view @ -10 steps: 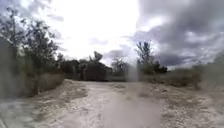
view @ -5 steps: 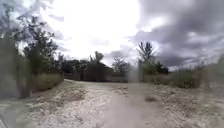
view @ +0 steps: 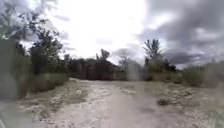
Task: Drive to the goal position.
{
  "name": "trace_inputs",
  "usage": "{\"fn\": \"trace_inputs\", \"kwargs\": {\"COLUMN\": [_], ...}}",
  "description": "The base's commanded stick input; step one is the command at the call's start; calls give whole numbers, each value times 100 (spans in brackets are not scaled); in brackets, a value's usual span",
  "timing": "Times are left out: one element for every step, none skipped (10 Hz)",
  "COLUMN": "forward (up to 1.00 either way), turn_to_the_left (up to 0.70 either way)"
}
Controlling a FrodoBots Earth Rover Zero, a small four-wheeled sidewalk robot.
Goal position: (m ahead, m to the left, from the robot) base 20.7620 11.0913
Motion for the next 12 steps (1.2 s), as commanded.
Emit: {"fn": "trace_inputs", "kwargs": {"forward": [69,69,69,69,69,69,69,69,69,69,69,69], "turn_to_the_left": [4,1,1,1,7,11,14,14,8,2,1,3]}}
